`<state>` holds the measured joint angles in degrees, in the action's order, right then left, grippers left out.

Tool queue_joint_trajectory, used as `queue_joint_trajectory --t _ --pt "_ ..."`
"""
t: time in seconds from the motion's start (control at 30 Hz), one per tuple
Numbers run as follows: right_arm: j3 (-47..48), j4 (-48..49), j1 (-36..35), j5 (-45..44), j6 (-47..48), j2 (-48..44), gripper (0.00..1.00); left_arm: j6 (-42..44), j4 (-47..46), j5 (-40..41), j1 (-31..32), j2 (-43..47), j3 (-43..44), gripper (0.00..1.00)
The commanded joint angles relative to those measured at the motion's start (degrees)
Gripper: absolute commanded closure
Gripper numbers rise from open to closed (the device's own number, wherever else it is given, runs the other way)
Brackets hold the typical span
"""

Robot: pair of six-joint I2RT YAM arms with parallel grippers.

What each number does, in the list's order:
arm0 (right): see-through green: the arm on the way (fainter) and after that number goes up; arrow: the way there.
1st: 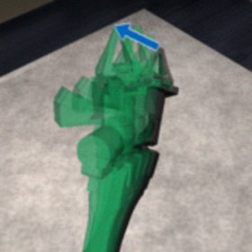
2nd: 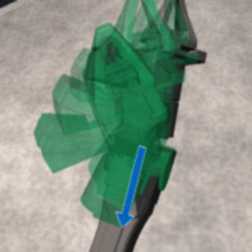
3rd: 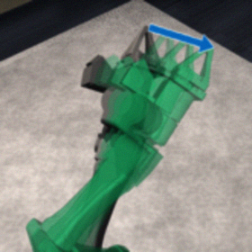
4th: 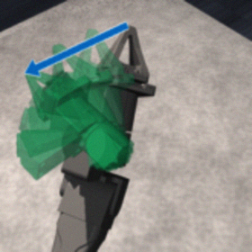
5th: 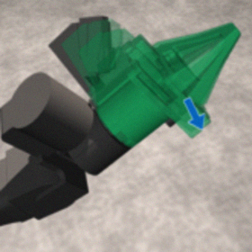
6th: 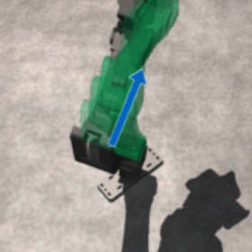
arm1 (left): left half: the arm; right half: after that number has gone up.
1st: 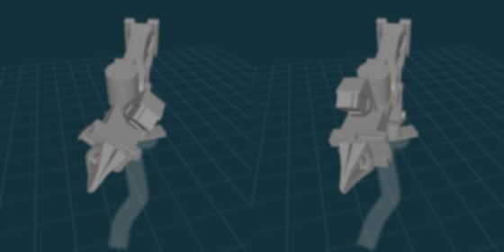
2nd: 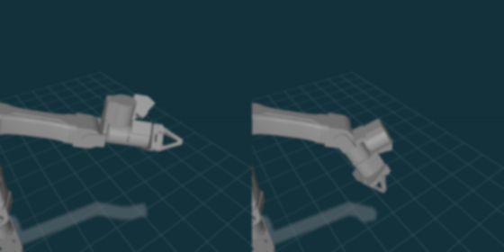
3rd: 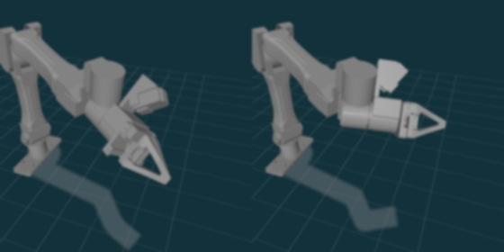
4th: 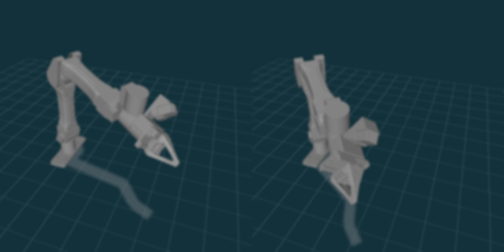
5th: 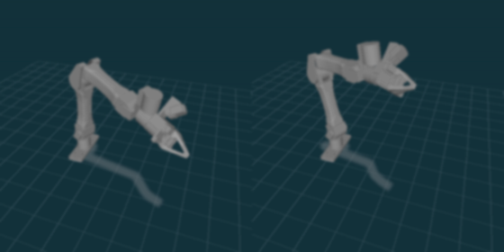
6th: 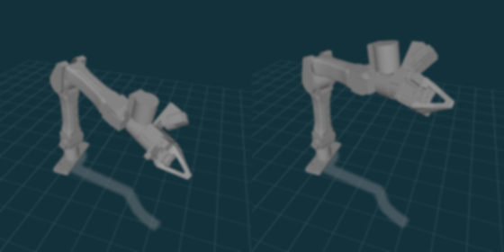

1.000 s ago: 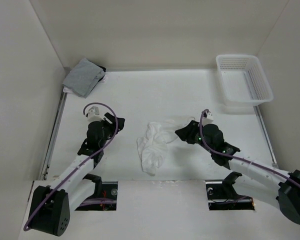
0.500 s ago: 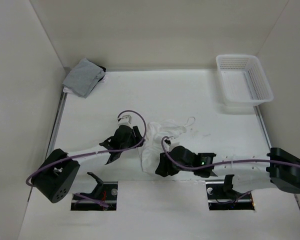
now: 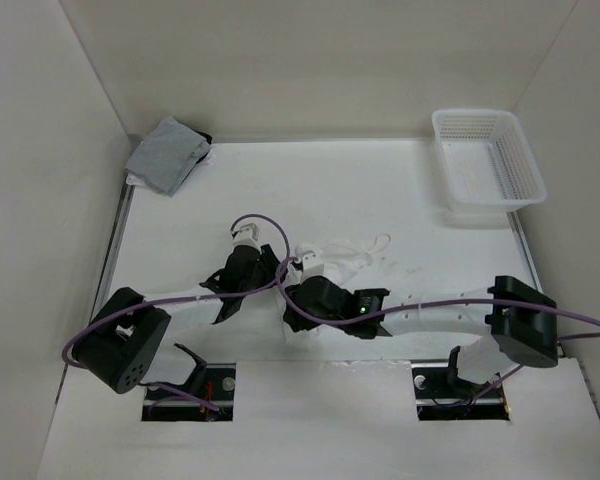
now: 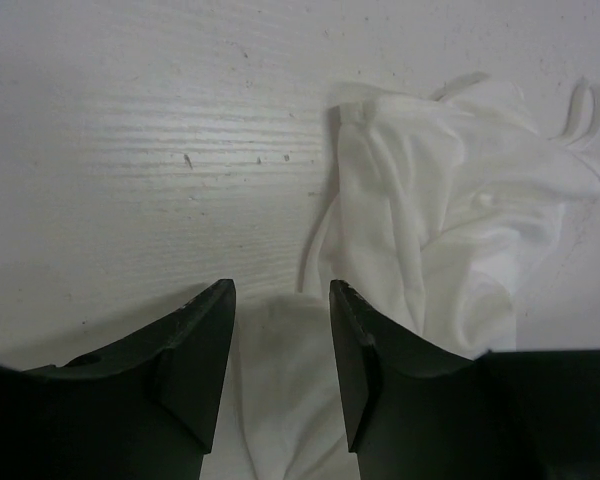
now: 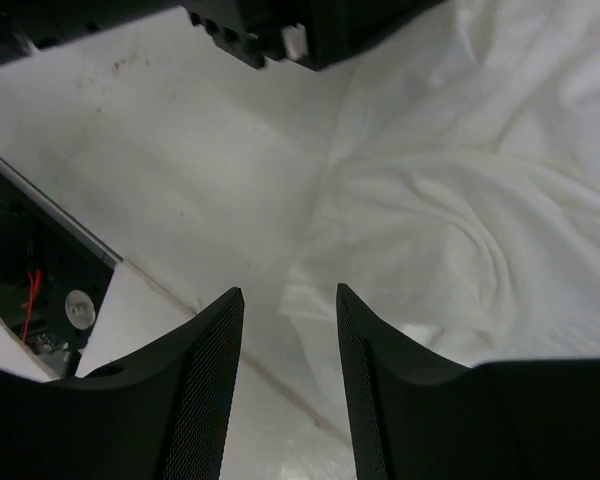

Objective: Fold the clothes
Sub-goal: Flatten the tank top out

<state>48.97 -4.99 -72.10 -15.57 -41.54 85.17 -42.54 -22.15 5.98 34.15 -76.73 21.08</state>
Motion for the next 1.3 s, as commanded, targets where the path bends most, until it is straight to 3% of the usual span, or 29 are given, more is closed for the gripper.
queue_joint_trajectory --t 0.0,0.33,0.73,0.87,0.97,1.1,1.27 --pt "6.2 -2.5 -0.4 -1.5 5.6 5.4 0.54 -1.3 -5.5 -2.1 -2.1 -0.5 -0.2 0.59" --pt "10.8 -11.2 -1.3 -6.6 5.4 10.6 0.59 -4.7 -5.8 -3.3 -9.9 3.7 -4.7 0.58" --pt "11.3 -11.5 -3.0 -3.6 4.0 12.2 0.59 -4.7 -8.0 -4.9 -11.1 1.5 -5.6 0.58" --pt "11.4 -11.3 -3.0 -2.5 3.8 14.1 0.67 -4.8 -8.1 -5.0 -11.0 1.9 -5.9 0.58" --pt "11.4 -10.8 -3.0 -2.4 3.7 14.6 0.82 -4.8 -8.2 -5.0 -11.2 2.5 -6.3 0.58" --pt "9.2 -10.2 -3.0 -5.8 2.4 9.0 0.89 -4.8 -7.8 -5.1 -11.1 2.8 -6.4 0.58" --pt "1.7 -8.2 -2.7 -11.4 1.9 -6.9 0.93 -4.8 -7.7 -5.7 -9.4 2.6 -5.5 0.57"
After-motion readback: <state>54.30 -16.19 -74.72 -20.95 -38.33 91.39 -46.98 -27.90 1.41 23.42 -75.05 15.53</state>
